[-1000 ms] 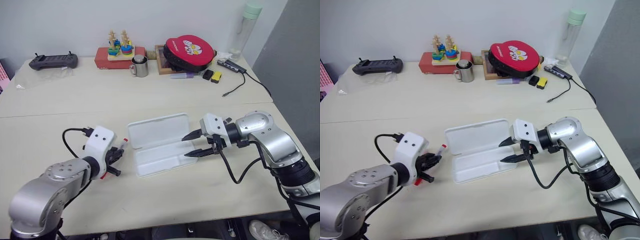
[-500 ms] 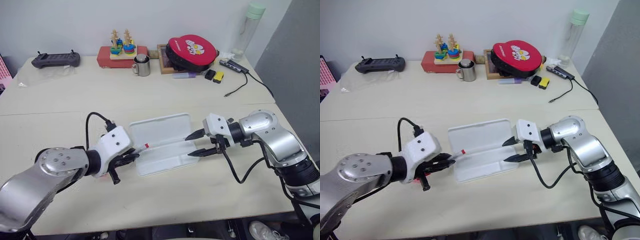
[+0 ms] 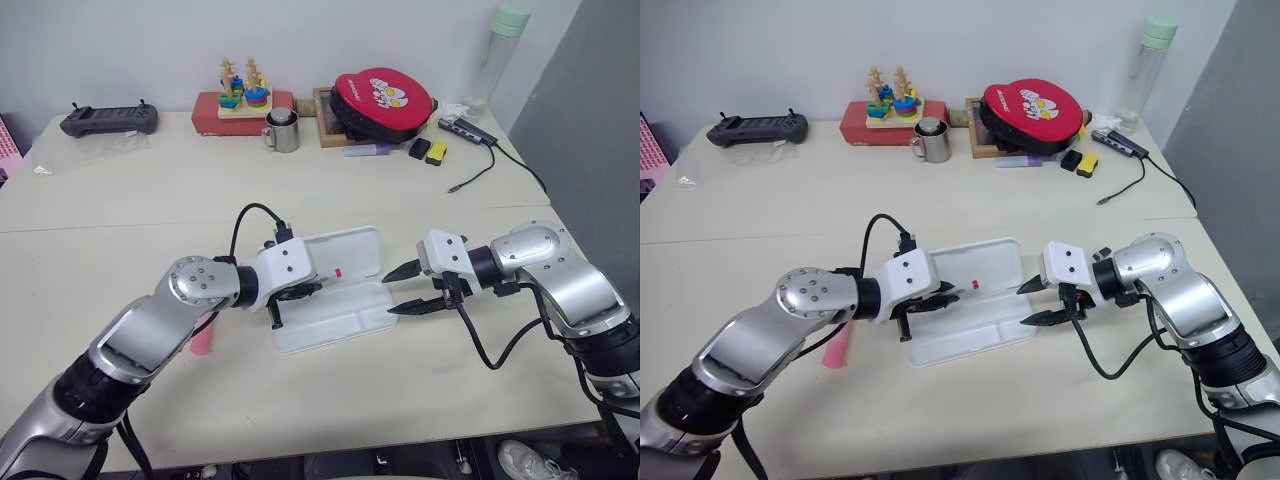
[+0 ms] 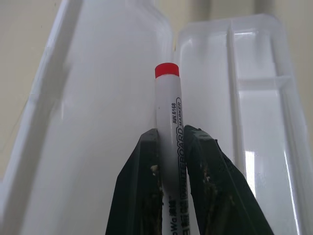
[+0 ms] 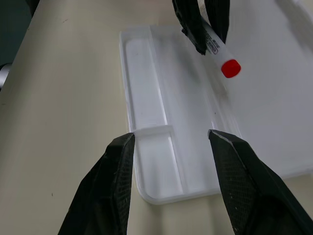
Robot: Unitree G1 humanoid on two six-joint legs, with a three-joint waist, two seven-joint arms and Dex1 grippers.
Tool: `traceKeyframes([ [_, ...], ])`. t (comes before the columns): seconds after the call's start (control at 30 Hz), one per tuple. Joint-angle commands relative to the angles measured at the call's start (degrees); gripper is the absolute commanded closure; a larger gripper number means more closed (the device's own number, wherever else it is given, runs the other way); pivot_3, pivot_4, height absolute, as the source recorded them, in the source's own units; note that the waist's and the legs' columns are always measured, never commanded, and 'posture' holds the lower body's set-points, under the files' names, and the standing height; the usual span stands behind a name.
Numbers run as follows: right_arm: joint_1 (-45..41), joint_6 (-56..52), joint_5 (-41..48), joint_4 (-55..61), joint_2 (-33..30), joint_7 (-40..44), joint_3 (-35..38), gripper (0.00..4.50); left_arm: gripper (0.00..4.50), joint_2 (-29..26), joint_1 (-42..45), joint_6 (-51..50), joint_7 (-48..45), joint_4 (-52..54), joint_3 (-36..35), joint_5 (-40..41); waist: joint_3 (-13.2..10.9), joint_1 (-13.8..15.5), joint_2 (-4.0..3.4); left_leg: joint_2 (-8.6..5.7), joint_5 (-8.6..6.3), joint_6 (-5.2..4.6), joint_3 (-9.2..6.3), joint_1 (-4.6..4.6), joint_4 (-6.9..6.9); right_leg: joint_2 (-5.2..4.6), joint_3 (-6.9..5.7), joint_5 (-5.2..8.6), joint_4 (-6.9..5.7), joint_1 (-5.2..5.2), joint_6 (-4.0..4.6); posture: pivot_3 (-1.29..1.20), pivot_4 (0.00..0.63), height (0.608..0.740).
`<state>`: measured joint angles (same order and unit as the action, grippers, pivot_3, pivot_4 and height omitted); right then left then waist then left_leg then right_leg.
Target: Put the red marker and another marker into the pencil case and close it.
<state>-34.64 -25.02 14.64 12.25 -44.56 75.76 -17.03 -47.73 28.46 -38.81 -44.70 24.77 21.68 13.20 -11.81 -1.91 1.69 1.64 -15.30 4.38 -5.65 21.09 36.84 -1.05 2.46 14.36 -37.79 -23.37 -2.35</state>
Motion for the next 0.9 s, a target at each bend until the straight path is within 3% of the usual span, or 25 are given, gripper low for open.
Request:
traceKeyframes([
  [0.03,0.0,-0.66,0.74,2.49,-0.63,-0.57,1.54,2.02,4.07,3.77,2.52,3.05,-1.06,-3.46,2.32,-3.0,0.0,0.08,0.0,0.0,0.0,0.0,-0.01,0.01,0.0,0.0,-0.01,0.0,-0.01,0.0,0.0,0.0,0.15,0.74],
  [0.4,0.41,-1.33,0.89,3.22,-0.72,-1.24,1.69,2.02,4.07,7.92,2.9,2.41,-3.11,-4.44,2.53,-5.38,0.0,0.05,0.0,0.0,0.0,0.0,-0.06,0.03,0.1,0.0,-0.03,0.0,-0.11,0.0,-0.02,0.0,0.15,0.74],
  [0.47,0.38,-1.3,0.85,3.14,-0.64,-1.28,1.64,2.02,3.37,8.46,2.7,2.26,-3.2,-4.23,2.14,-5.14,0.0,0.04,0.0,0.0,0.0,0.0,-0.06,0.03,0.1,0.0,-0.03,0.0,-0.11,0.0,-0.02,0.0,0.15,0.74],
  [0.57,0.28,-1.35,0.86,3.06,-0.53,-1.33,1.58,2.02,2.99,8.75,2.56,2.05,-3.02,-3.89,1.82,-5.51,0.0,0.05,0.0,-0.01,0.0,0.0,-0.07,0.02,0.1,0.0,-0.03,0.0,-0.14,0.0,-0.02,0.0,0.15,0.74],
  [0.77,0.21,-1.24,0.91,3.02,-0.47,-1.25,1.55,2.02,1.75,8.69,2.56,-0.74,-3.04,-1.59,-0.75,-4.48,0.0,0.04,0.0,0.0,0.0,0.0,-0.07,0.01,0.1,0.0,-0.03,0.0,-0.15,0.0,-0.02,0.0,0.15,0.74],
  [0.9,-0.26,-2.45,2.04,3.73,-0.61,-1.09,2.33,2.02,0.96,7.2,1.12,-7.56,-3.0,4.98,-8.97,0.81,0.0,-0.02,0.0,0.0,0.0,0.0,-0.07,0.02,0.1,0.0,-0.03,0.0,-0.15,-0.01,-0.03,0.0,0.15,0.74],
])
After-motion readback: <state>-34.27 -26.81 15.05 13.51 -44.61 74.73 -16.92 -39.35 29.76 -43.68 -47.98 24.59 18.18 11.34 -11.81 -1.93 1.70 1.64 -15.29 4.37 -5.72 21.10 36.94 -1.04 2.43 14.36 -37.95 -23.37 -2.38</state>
